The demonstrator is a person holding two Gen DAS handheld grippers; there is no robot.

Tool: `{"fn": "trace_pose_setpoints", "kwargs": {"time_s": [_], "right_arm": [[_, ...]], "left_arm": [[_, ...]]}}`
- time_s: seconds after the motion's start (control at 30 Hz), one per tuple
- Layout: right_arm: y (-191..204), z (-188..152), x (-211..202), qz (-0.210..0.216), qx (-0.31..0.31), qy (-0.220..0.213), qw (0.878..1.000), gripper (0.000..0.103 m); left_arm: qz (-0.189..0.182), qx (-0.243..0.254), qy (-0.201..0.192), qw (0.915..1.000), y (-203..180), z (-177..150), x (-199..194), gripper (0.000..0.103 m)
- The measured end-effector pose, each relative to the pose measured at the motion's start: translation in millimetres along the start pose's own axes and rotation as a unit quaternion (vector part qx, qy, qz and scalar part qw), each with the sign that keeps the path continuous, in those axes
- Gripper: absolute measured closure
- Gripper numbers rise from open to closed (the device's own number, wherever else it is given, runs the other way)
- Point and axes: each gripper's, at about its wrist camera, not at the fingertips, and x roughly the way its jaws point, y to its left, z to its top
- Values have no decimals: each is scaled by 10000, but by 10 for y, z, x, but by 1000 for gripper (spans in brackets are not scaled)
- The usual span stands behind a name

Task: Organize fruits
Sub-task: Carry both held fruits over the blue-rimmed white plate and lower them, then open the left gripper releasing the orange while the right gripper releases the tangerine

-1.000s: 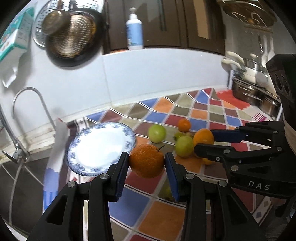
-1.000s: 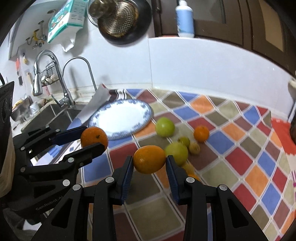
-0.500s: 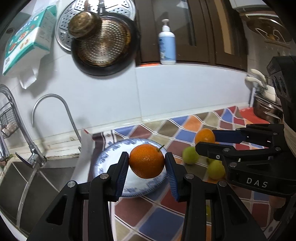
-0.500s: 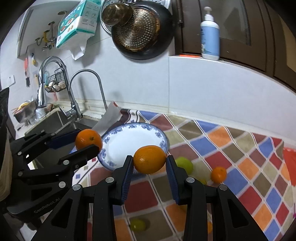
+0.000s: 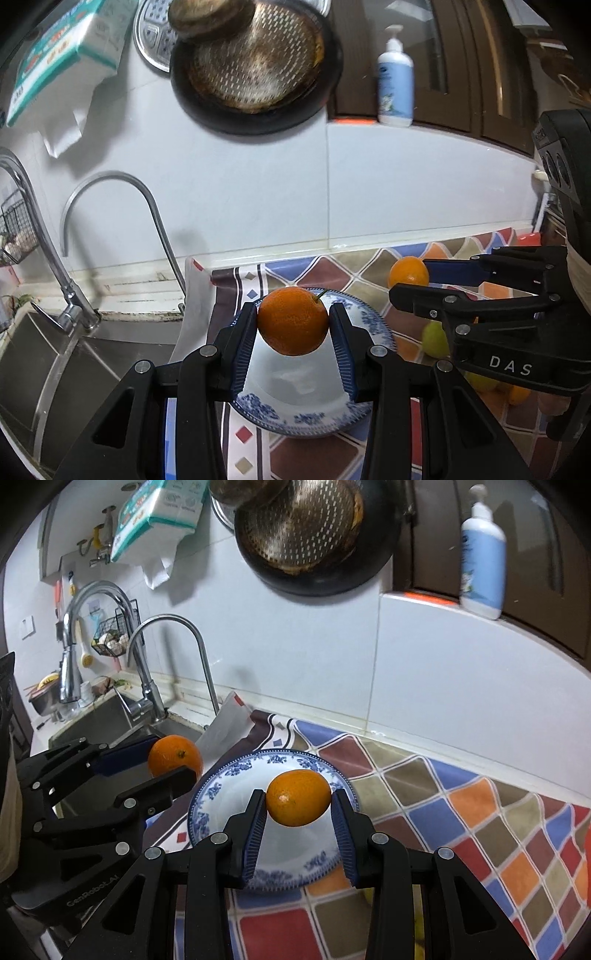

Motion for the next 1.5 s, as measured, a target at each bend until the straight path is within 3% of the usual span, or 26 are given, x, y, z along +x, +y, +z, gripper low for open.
{"fn": "trace_pose_setpoints", "kwargs": {"time_s": [0.37, 0.8, 1.13, 1.5], "right_arm": [[-101, 129, 857, 166, -82, 786, 9967, 66], [-275, 68, 1650, 120, 310, 1587, 9868, 66], [-301, 48, 1705, 152, 411, 1610, 9860, 66], [-341, 61, 1375, 15, 419, 1271, 9910, 65]], "left_arm": [[162, 41, 585, 9981, 202, -11, 780, 63], [-17, -50, 1331, 9911, 336, -124, 1467, 63], [-67, -159, 1468, 9890, 326, -160, 1619, 61], [130, -300, 1201, 9922, 337, -64, 1247, 44]]}}
